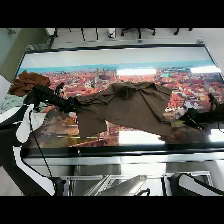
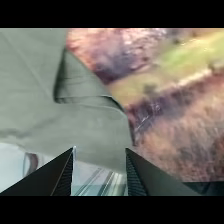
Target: Fold the shirts.
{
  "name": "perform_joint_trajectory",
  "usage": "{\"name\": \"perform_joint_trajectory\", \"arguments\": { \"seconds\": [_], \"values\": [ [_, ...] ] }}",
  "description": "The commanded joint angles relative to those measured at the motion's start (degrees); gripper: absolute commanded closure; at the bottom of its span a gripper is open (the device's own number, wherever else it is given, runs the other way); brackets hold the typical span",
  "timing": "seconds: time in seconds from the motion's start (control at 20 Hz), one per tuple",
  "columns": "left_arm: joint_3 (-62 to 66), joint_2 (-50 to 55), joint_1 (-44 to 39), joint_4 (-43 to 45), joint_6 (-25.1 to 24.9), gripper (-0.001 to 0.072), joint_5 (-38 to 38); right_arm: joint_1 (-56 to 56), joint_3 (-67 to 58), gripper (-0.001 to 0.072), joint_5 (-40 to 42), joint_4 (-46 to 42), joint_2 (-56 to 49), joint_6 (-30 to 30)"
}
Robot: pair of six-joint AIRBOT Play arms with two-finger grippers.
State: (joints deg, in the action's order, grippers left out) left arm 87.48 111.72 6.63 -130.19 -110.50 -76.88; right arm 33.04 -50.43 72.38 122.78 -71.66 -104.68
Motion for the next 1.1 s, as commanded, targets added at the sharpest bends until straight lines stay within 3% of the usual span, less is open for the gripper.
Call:
{"name": "perform_joint_trajectory", "arguments": {
  "seconds": [0.0, 0.05, 0.1, 0.15, 0.2, 0.25, 0.55, 0.85, 1.0, 1.05],
  "values": [
    [1.38, 2.91, -1.29, -0.52, -1.16, 0.0177, -0.55, 0.42, 1.75, 0.0341, -1.44, -0.17, 0.2, -0.33],
    [2.62, 3.96, -1.42, -0.46, -1.14, 0.0283, -2.01, 0.44, 1.75, 0.034, -1.29, -0.26, 0.2, -0.33],
    [3.87, 4.74, -1.55, -0.48, -1.14, 0.0498, -3.28, 0.44, 1.75, 0.0316, -1.27, -0.26, 0.2, -0.31],
    [4.59, 4.87, -1.64, -0.39, -1.14, 0.0587, -3.5, 0.44, 1.79, 0.0256, -1.25, -0.26, 0.2, -0.31],
    [5.27, 4.83, -1.64, -0.39, -1.14, 0.0591, -3.82, 0.44, 2.1, 0.0203, -1.27, -0.26, 0.2, -0.28],
    [5.88, 4.83, -1.62, -0.35, -1.18, 0.0688, -4.46, 0.44, 2.82, 0.0204, -1.31, -0.28, 0.2, -0.28],
    [9.44, 4.83, -1.6, -0.28, -0.94, 0.0685, -8.87, 0.42, 11.43, 0.0204, -5.92, 0.09, -0.72, -0.79],
    [9.99, 4.7, -1.64, -0.39, 0.07, 0.0685, -8.9, -0.63, 13.27, 0.0206, -6.91, 11.76, -8.37, -8.68],
    [9.99, 4.68, -1.64, -0.39, 0.48, 0.0685, -9.16, -3.39, 13.29, 0.0208, -8.35, 12.48, -10.19, -9.4],
    [9.99, 4.61, -1.66, -0.42, 0.48, 0.0685, -9.22, -4.24, 13.27, 0.0313, -9.31, 12.5, -10.25, -9.64]
  ]
}}
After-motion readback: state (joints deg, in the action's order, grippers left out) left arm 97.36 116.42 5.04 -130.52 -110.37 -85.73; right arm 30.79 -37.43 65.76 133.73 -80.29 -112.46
